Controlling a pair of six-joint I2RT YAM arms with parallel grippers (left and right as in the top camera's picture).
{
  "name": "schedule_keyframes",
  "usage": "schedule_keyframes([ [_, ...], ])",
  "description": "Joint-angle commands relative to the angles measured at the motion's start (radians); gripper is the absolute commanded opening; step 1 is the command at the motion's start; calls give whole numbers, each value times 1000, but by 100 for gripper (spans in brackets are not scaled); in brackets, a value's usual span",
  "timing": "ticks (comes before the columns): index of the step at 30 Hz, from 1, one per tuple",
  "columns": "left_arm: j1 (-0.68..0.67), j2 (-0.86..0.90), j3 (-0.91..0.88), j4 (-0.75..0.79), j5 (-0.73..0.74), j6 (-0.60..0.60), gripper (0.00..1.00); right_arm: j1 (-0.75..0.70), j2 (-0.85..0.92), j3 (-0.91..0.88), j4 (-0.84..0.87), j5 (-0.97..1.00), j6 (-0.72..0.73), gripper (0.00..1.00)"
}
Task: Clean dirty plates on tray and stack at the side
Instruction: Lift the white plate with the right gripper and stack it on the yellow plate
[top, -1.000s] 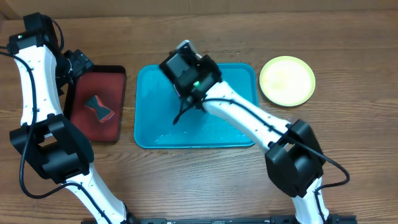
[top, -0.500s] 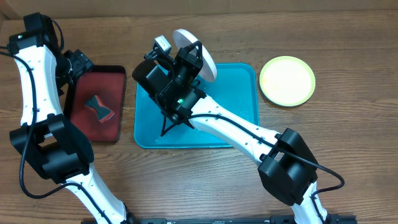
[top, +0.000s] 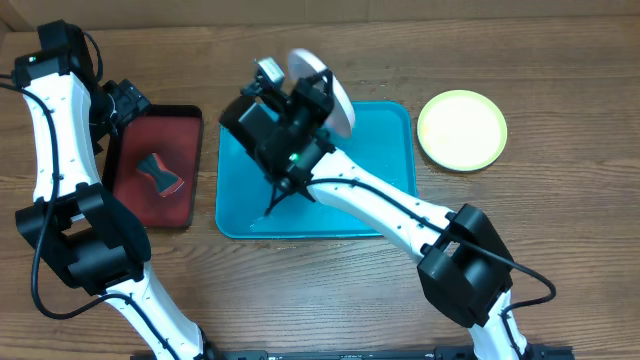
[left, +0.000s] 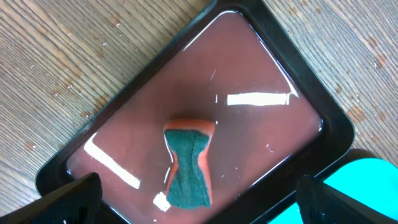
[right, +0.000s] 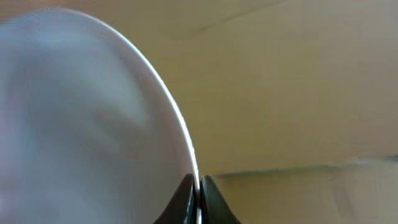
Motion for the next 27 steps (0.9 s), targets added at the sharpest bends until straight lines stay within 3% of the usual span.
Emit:
schedule_keyframes([
  [1, 0, -4, 8, -2, 0, 1, 100, -78, -35, 17, -109, -416, 344, 4],
  [5, 0, -5, 8, -2, 0, 1, 100, -174, -60, 18, -200, -494, 552, 4],
  [8, 0, -5, 8, -2, 0, 1, 100, -251, -129, 18, -239, -537, 621, 4],
  [17, 0, -5, 8, -2, 0, 1, 100, -658, -323, 18, -366, -1161, 626, 4],
  [22, 0, -4, 8, -2, 0, 1, 100, -881, -309, -58, -467, -1215, 627, 4],
  [27, 0, -4, 8, -2, 0, 1, 100, -1032, -309, -226, -431, -1219, 635, 4],
])
